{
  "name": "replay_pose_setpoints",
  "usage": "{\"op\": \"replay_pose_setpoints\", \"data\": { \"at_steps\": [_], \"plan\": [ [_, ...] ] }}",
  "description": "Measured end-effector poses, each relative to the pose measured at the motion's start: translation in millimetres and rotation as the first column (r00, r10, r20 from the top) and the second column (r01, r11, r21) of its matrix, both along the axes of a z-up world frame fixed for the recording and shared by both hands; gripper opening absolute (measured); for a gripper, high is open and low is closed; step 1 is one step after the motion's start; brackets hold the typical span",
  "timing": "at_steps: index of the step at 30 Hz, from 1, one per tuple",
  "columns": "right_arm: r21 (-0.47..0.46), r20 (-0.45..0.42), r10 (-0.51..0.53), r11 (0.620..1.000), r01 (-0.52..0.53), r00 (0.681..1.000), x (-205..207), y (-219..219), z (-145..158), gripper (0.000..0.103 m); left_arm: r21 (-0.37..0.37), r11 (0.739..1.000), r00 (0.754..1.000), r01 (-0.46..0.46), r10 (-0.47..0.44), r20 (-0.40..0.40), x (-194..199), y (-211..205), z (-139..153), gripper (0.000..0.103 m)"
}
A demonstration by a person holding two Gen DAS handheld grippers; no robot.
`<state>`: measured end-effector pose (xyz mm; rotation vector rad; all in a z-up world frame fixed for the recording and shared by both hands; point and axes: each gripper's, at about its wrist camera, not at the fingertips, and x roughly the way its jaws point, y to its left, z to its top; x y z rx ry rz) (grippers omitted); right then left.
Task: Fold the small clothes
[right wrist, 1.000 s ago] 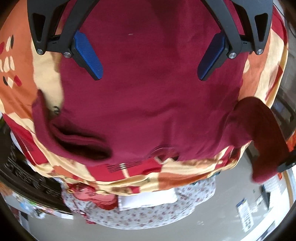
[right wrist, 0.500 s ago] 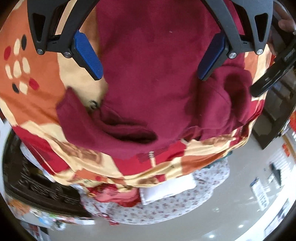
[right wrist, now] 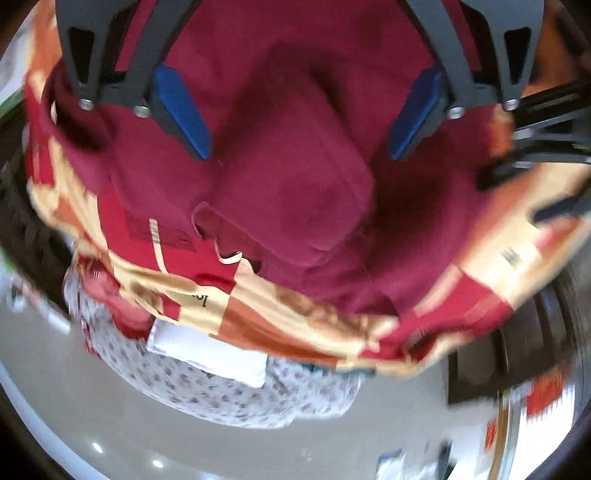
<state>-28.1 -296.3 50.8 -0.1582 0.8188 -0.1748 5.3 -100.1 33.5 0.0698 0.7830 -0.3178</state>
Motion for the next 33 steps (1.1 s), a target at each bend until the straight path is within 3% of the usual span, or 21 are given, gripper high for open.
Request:
{"op": "replay_pose_setpoints", "data": {
  "at_steps": [1, 2, 5, 9, 11, 12, 13, 14, 15, 17, 19, 21, 23, 30, 33],
  "plan": [
    [-0.02, -0.039, 0.007, 1.0, -0.008, 0.999, 13, -2, -11, 0.045, -0.002, 1.0, 1.0, 0.001, -0.001, -0.005, 1, 0, -2, 0.091],
    [-0.004, -0.057, 0.013, 1.0, -0.014, 0.998, 18, -6, -16, 0.039, -0.006, 1.0, 1.0, 0.001, -0.001, -0.007, 0, 1, -3, 0.091],
    [0.162, -0.006, 0.011, 0.987, -0.01, 1.0, 6, -34, -3, 0.014, -0.019, 1.0, 1.0, -0.001, 0.001, -0.005, 0, 2, -4, 0.091],
    [0.231, 0.133, -0.103, 0.97, 0.07, 0.986, -46, -80, 39, 0.014, -0.035, 0.999, 1.0, 0.006, -0.006, 0.0, -3, -6, -2, 0.091],
    [0.238, 0.132, -0.179, 0.96, 0.144, 0.975, -66, -107, 40, 0.014, -0.004, 1.0, 1.0, 0.021, -0.021, -0.004, -5, -15, -6, 0.091],
    [0.197, 0.096, -0.212, 0.962, 0.19, 0.973, -73, -116, 33, 0.015, 0.008, 1.0, 1.0, 0.026, -0.026, -0.007, -6, -17, -7, 0.091],
    [0.172, 0.061, -0.238, 0.959, 0.225, 0.969, -77, -123, 25, 0.016, 0.02, 0.999, 1.0, 0.029, -0.029, -0.009, -6, -20, -8, 0.091],
    [0.188, 0.025, -0.262, 0.949, 0.253, 0.965, -82, -133, 16, 0.03, 0.026, 0.999, 1.0, 0.03, -0.03, -0.006, -7, -21, -8, 0.091],
    [0.254, -0.02, -0.282, 0.927, 0.277, 0.959, -89, -144, 8, 0.057, 0.025, 0.999, 1.0, 0.027, -0.027, -0.002, -8, -20, -8, 0.091],
    [0.407, -0.06, -0.305, 0.862, 0.302, 0.951, -104, -161, 8, 0.08, 0.016, 1.0, 1.0, 0.017, -0.017, 0.007, -8, -17, -4, 0.091],
    [0.432, 0.033, -0.308, 0.862, 0.265, 0.951, -121, -161, 26, 0.08, 0.01, 1.0, 1.0, 0.015, -0.015, 0.014, -10, -16, 2, 0.091],
    [0.32, 0.15, -0.35, 0.902, 0.289, 0.925, -137, -154, 53, 0.081, 0.006, 1.0, 0.999, 0.023, -0.024, 0.032, -12, -16, 10, 0.091],
    [0.27, 0.204, -0.379, 0.908, 0.32, 0.903, -143, -152, 65, 0.081, 0.009, 1.0, 0.998, 0.029, -0.03, 0.053, -14, -20, 17, 0.091],
    [0.319, 0.193, -0.322, 0.914, 0.251, 0.927, -132, -149, 67, 0.081, 0.019, 0.998, 0.996, 0.061, -0.062, 0.063, -8, -48, 23, 0.091],
    [0.347, 0.169, -0.189, 0.93, 0.121, 0.967, -109, -132, 61, 0.081, -0.001, 0.999, 0.997, 0.049, -0.049, 0.063, -8, -41, 18, 0.091]
  ]
}}
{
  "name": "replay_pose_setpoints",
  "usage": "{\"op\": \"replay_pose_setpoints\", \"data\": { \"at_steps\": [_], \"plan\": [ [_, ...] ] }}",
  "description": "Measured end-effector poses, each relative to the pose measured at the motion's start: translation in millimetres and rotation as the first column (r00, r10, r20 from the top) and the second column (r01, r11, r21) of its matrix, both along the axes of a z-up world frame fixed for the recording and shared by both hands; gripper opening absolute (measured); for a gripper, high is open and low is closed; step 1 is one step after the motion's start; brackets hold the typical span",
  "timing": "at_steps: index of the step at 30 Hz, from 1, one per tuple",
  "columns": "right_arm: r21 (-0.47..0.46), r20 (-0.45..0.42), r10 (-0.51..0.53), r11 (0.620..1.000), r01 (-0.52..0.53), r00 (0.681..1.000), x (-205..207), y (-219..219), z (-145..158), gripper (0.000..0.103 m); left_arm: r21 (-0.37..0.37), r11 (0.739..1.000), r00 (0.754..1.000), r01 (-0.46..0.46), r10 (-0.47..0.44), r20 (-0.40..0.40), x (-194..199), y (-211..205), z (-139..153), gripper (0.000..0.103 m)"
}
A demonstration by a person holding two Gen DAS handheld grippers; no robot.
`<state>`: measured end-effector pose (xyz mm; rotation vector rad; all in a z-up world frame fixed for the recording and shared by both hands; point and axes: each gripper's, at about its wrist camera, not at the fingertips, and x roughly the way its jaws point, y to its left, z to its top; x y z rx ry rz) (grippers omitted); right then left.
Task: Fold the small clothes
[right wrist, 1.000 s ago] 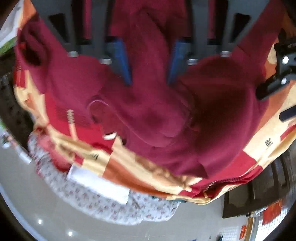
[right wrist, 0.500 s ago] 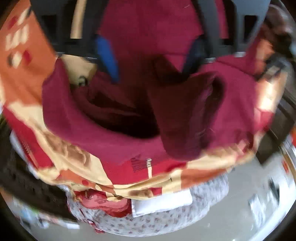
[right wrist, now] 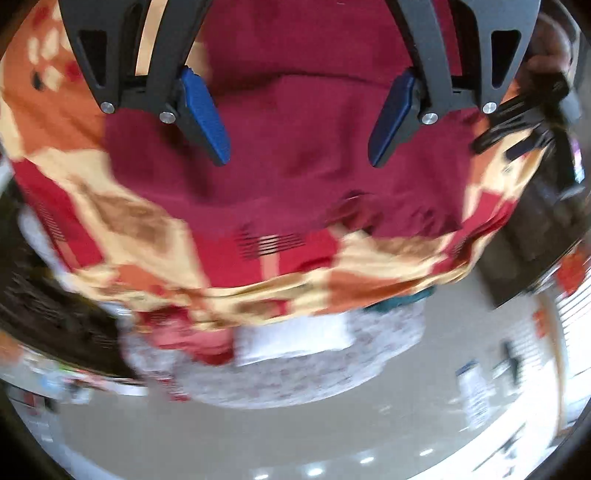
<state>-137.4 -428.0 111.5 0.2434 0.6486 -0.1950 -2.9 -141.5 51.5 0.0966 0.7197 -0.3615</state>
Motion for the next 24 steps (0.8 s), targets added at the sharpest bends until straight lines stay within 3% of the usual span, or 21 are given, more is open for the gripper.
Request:
{"op": "replay_pose_setpoints", "data": {
  "at_steps": [4, 8, 12, 14, 16, 17, 18, 21, 24],
  "plan": [
    [-0.073, -0.008, 0.181, 0.981, -0.181, 0.984, 51, 42, -11, 0.08, 0.006, 0.998, 0.998, -0.056, 0.056, 0.019, 3, 23, -3, 0.091],
    [-0.064, -0.057, 0.355, 0.931, -0.358, 0.933, 117, 78, -28, 0.08, -0.017, 0.993, 0.992, -0.114, 0.114, 0.045, 11, 47, -4, 0.091],
    [-0.186, -0.084, 0.431, 0.879, -0.439, 0.898, 160, 110, -39, 0.08, -0.003, 0.992, 0.991, -0.127, 0.127, 0.048, 18, 55, -11, 0.091],
    [-0.162, -0.107, 0.458, 0.868, -0.47, 0.883, 179, 113, -47, 0.079, -0.021, 0.992, 0.992, -0.125, 0.125, 0.01, 25, 61, -17, 0.091],
    [-0.098, -0.152, 0.506, 0.847, -0.522, 0.849, 196, 117, -62, 0.049, -0.045, 0.989, 0.99, -0.14, 0.139, -0.017, 31, 69, -20, 0.091],
    [-0.121, -0.179, 0.502, 0.842, -0.525, 0.846, 199, 121, -68, 0.037, -0.058, 0.987, 0.989, -0.151, 0.15, -0.022, 32, 72, -19, 0.091],
    [-0.146, -0.167, 0.504, 0.837, -0.527, 0.847, 197, 124, -67, 0.017, -0.078, 0.983, 0.986, -0.166, 0.164, -0.026, 34, 77, -19, 0.091],
    [-0.137, -0.121, 0.507, 0.843, -0.521, 0.853, 195, 130, -54, 0.008, -0.121, 0.974, 0.982, -0.19, 0.188, -0.031, 34, 84, -16, 0.091],
    [-0.134, -0.064, 0.504, 0.851, -0.508, 0.861, 199, 136, -42, 0.008, -0.134, 0.973, 0.982, -0.187, 0.187, -0.014, 31, 84, -14, 0.091]
  ]
}}
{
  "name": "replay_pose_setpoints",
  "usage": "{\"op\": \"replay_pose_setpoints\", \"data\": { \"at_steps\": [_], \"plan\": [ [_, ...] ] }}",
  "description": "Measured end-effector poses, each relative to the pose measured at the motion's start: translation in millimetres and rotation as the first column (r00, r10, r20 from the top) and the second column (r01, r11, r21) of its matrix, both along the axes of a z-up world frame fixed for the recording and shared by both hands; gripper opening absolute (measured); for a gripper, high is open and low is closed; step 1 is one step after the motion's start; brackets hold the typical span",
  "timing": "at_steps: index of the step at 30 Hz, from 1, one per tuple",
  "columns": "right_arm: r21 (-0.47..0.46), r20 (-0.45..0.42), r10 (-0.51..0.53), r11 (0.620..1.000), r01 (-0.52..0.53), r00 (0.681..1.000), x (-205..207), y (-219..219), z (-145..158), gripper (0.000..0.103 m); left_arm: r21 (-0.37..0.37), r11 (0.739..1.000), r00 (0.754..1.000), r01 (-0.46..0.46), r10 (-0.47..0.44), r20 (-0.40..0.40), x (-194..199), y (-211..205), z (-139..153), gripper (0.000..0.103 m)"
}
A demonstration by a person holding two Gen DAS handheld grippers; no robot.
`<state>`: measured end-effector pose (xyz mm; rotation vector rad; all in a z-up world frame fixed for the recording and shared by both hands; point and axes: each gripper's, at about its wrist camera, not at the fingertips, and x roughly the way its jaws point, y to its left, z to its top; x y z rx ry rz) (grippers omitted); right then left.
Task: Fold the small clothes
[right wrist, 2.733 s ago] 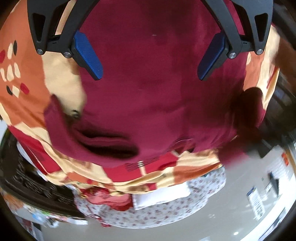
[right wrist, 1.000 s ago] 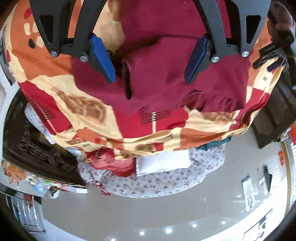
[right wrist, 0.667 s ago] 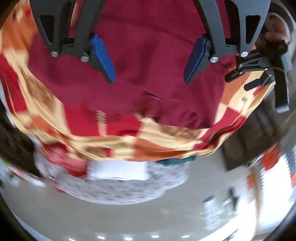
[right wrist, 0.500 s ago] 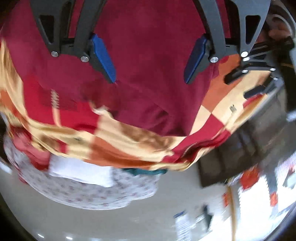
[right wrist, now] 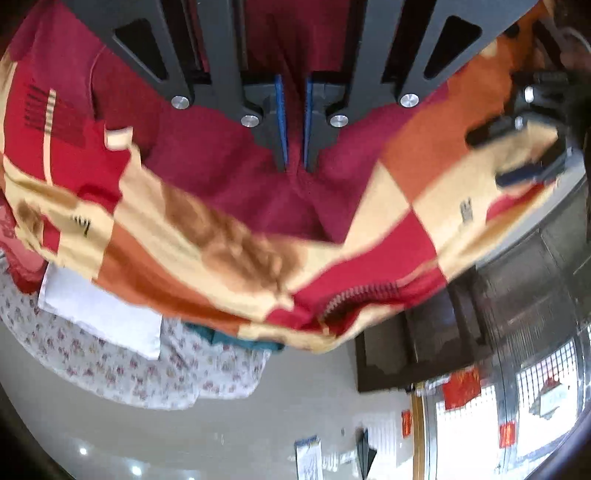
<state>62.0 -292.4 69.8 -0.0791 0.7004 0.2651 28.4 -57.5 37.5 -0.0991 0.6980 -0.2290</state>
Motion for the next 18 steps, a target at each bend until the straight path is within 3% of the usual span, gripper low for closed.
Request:
{"op": "replay_pose_setpoints", "data": {
  "at_steps": [4, 5, 6, 8, 13, 16, 18],
  "plan": [
    [0.013, -0.028, -0.027, 1.0, 0.027, 0.999, 16, 11, -9, 0.012, 0.039, 0.999, 0.999, 0.028, -0.029, 0.022, -5, -10, 0, 0.091],
    [-0.006, -0.019, -0.045, 0.999, 0.045, 0.999, 12, 11, -10, 0.019, 0.044, 0.998, 0.999, 0.038, -0.039, 0.027, -7, -12, 1, 0.091],
    [-0.009, -0.013, -0.051, 0.999, 0.051, 0.999, 6, 11, -6, 0.037, 0.044, 0.998, 0.998, 0.051, -0.053, 0.04, -9, -14, 2, 0.091],
    [-0.007, 0.006, -0.082, 0.997, 0.082, 0.997, -20, 3, 7, 0.059, 0.041, 0.997, 0.995, 0.072, -0.074, 0.064, -13, -17, 5, 0.091],
    [0.0, 0.012, -0.224, 0.975, 0.224, 0.974, -105, -47, 23, 0.061, 0.081, 0.989, 0.983, 0.124, -0.134, 0.126, -26, -37, 10, 0.091],
    [-0.057, -0.032, -0.372, 0.927, 0.37, 0.928, -139, -89, 10, 0.061, 0.103, 0.978, 0.973, 0.183, -0.195, 0.124, -29, -56, 8, 0.091],
    [-0.078, -0.081, -0.487, 0.873, 0.481, 0.87, -138, -121, -7, 0.061, 0.089, 0.97, 0.967, 0.225, -0.234, 0.105, -28, -66, 5, 0.091]
  ]
}}
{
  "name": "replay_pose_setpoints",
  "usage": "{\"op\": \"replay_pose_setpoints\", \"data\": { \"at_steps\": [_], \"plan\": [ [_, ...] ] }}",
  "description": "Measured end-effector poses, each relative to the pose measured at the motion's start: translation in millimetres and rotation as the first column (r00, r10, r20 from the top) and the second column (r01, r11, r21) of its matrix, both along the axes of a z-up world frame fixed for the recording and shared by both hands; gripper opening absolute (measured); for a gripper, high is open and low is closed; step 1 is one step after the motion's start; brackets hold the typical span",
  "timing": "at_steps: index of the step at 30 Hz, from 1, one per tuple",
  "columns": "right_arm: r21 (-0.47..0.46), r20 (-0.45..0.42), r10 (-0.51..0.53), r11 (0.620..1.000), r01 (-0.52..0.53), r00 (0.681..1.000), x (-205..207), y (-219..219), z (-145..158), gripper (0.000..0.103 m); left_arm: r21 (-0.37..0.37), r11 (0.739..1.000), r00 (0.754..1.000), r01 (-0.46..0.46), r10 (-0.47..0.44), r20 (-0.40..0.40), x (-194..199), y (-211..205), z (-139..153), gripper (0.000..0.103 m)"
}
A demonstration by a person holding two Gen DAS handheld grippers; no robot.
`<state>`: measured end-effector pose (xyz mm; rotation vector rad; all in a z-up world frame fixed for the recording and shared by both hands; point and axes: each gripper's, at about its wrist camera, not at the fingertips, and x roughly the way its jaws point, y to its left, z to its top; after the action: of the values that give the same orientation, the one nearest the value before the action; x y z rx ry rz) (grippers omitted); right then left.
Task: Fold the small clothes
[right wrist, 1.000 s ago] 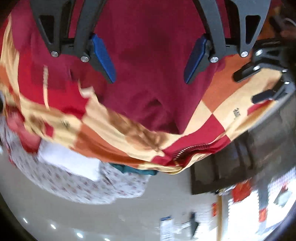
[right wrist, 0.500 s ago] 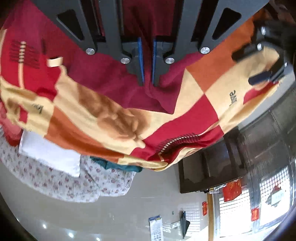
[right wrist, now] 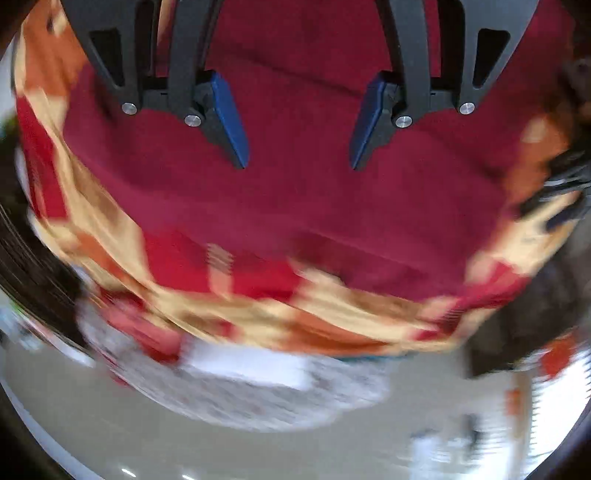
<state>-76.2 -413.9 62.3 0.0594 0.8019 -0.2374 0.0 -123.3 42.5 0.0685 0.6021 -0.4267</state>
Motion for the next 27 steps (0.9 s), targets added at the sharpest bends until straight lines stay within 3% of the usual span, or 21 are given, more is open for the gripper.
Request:
{"op": "replay_pose_setpoints", "data": {
  "at_steps": [2, 5, 7, 8, 10, 12, 14, 17, 19, 21, 23, 24, 25, 27],
  "plan": [
    [0.134, -0.038, -0.026, 0.991, 0.031, 0.999, 9, -27, -18, 0.061, 0.008, 1.0, 1.0, 0.026, -0.026, -0.013, -1, -5, -4, 0.091],
    [0.163, 0.016, 0.003, 0.987, -0.006, 1.0, -7, -28, -1, 0.061, 0.002, 0.999, 0.998, 0.037, -0.037, -0.056, 3, -6, -10, 0.092],
    [0.216, 0.095, 0.001, 0.976, -0.022, 0.995, -35, -36, 19, 0.069, -0.005, 1.0, 0.996, 0.028, -0.028, -0.087, 7, -3, -15, 0.092],
    [0.239, 0.126, -0.048, 0.971, 0.017, 0.991, -55, -46, 29, 0.08, -0.012, 1.0, 0.994, 0.028, -0.029, -0.102, 9, -2, -16, 0.092],
    [0.32, 0.142, -0.14, 0.943, 0.089, 0.98, -83, -68, 35, 0.089, -0.022, 0.999, 0.992, 0.025, -0.027, -0.125, 12, -1, -18, 0.092],
    [0.551, 0.165, -0.238, 0.827, 0.11, 0.957, -116, -100, 25, 0.089, -0.016, 1.0, 0.991, 0.018, -0.02, -0.135, 13, -1, -20, 0.092],
    [0.67, 0.15, -0.317, 0.729, 0.139, 0.937, -134, -115, 10, 0.089, -0.013, 1.0, 0.991, 0.018, -0.019, -0.135, 13, -2, -21, 0.092],
    [0.745, 0.122, -0.39, 0.643, 0.175, 0.913, -140, -127, -13, 0.089, -0.016, 1.0, 0.991, 0.017, -0.019, -0.132, 13, -1, -21, 0.092],
    [0.824, 0.109, -0.451, 0.539, 0.173, 0.886, -135, -136, -29, 0.089, -0.018, 1.0, 0.991, 0.016, -0.018, -0.135, 14, -1, -21, 0.092],
    [0.873, 0.106, -0.488, 0.463, 0.154, 0.866, -127, -143, -42, 0.089, -0.016, 1.0, 0.99, 0.016, -0.018, -0.143, 15, -2, -22, 0.092],
    [0.937, 0.105, -0.531, 0.336, 0.095, 0.841, -122, -147, -58, 0.09, -0.015, 1.0, 0.989, 0.015, -0.017, -0.148, 15, -1, -23, 0.092],
    [0.954, 0.11, -0.548, 0.293, 0.067, 0.829, -122, -150, -63, 0.09, -0.016, 1.0, 0.989, 0.016, -0.018, -0.149, 16, -1, -23, 0.092],
    [0.963, 0.116, -0.579, 0.265, 0.052, 0.807, -123, -153, -67, 0.09, -0.016, 1.0, 0.989, 0.016, -0.018, -0.15, 16, -1, -23, 0.092],
    [0.961, 0.153, -0.683, 0.272, 0.055, 0.714, -135, -162, -70, 0.086, -0.015, 1.0, 0.989, 0.016, -0.018, -0.15, 16, -1, -24, 0.092]
  ]
}}
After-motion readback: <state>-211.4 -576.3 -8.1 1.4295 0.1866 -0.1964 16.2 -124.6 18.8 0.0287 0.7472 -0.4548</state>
